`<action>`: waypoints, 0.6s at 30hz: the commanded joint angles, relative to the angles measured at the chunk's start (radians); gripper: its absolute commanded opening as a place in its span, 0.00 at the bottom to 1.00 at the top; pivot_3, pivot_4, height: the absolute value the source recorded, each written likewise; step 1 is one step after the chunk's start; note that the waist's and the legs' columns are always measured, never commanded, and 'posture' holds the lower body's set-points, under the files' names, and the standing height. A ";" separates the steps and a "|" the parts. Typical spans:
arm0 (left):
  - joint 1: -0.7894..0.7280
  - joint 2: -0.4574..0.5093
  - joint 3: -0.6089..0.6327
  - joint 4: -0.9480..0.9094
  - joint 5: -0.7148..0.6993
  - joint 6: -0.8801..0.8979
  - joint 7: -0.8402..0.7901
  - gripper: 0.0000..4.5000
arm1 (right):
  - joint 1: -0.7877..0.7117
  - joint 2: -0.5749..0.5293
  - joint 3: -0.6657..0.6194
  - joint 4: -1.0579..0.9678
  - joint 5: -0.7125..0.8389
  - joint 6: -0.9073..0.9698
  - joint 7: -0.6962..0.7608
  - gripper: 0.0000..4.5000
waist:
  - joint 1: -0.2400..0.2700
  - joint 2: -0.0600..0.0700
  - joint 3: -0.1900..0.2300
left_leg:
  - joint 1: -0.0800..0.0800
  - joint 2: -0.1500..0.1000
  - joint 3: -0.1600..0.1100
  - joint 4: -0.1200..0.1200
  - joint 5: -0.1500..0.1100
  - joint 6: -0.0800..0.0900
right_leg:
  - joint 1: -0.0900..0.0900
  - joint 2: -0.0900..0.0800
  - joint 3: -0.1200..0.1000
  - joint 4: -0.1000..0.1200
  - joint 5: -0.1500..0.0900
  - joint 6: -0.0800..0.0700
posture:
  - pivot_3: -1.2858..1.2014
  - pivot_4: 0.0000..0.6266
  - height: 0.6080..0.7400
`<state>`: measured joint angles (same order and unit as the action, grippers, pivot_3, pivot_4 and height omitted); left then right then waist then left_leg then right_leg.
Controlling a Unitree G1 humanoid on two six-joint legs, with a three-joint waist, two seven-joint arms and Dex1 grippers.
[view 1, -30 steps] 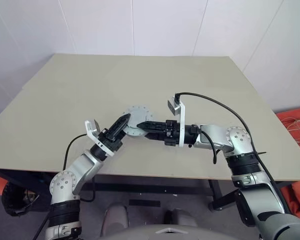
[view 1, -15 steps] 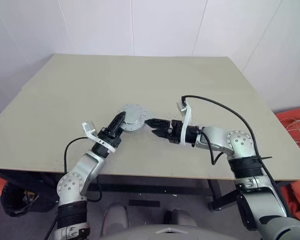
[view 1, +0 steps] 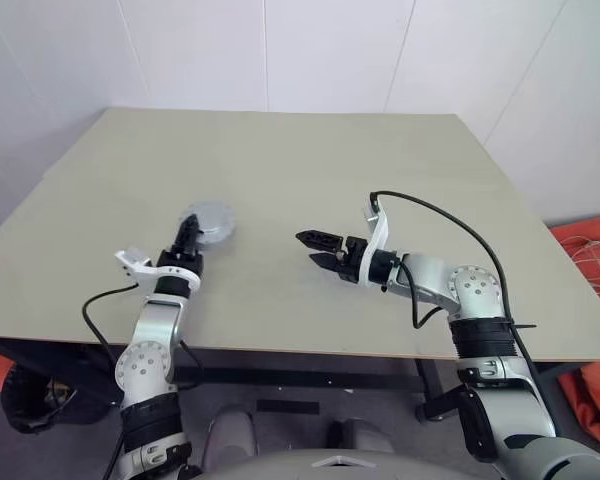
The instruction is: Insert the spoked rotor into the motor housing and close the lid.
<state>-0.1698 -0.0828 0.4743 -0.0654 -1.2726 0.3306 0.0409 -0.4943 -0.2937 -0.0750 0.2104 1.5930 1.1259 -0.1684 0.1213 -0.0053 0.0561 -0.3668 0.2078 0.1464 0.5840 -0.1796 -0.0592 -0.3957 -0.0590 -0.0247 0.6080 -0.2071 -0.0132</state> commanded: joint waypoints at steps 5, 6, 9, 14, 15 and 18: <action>-0.090 0.013 0.097 0.058 0.092 -0.160 0.112 0.47 | -0.016 0.030 -0.041 -0.025 -0.027 0.028 0.014 0.94 | 0.001 -0.002 -0.001 | 0.000 0.000 0.000 0.000 0.000 0.000 | -0.001 0.000 0.000 0.000 0.000 0.000 | 0.52 0.00 1.00; -0.096 0.017 0.103 0.070 0.096 -0.162 0.117 0.47 | -0.015 0.033 -0.044 -0.027 -0.030 0.029 0.014 0.94 | 0.001 -0.003 -0.001 | 0.000 0.000 -0.001 0.000 0.000 0.000 | -0.001 0.000 0.000 0.000 0.000 0.000 | 0.52 0.00 1.00; -0.113 0.022 0.111 0.101 0.105 -0.161 0.136 0.47 | -0.013 0.046 -0.051 -0.034 -0.034 0.035 0.010 0.94 | 0.003 -0.005 -0.002 | 0.000 0.000 -0.001 0.002 0.000 0.000 | -0.001 0.000 -0.001 0.000 0.000 0.000 | 0.52 0.00 1.00; -0.132 0.018 0.115 0.116 0.114 -0.160 0.164 0.47 | -0.008 0.061 -0.066 -0.049 -0.038 0.045 0.004 0.94 | 0.003 -0.006 -0.002 | 0.000 0.000 -0.001 0.005 0.000 0.000 | -0.001 -0.001 -0.001 0.000 0.001 0.001 | 0.52 0.00 1.00; -0.134 0.019 0.114 0.118 0.123 -0.161 0.171 0.47 | -0.007 0.063 -0.068 -0.051 -0.038 0.046 0.002 0.94 | 0.003 -0.006 -0.002 | 0.000 0.000 -0.001 0.005 0.000 0.000 | -0.001 -0.001 -0.001 0.000 0.001 0.001 | 0.52 0.00 1.00; -0.140 0.016 0.115 0.119 0.149 -0.168 0.206 0.47 | -0.006 0.069 -0.072 -0.057 -0.041 0.046 0.000 0.94 | 0.001 -0.006 -0.002 | 0.000 0.000 -0.001 0.007 0.000 0.000 | 0.000 -0.001 -0.001 0.000 0.002 0.001 | 0.52 0.00 1.00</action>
<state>-0.2729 -0.0751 0.5985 0.0891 -1.1405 0.1782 0.2428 -0.4931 -0.2327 -0.1187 0.1952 1.5417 1.1686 -0.1712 0.1227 -0.0114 0.0538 -0.3673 0.2081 0.1450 0.5909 -0.1797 -0.0591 -0.3959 -0.0596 -0.0254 0.6084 -0.2050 -0.0120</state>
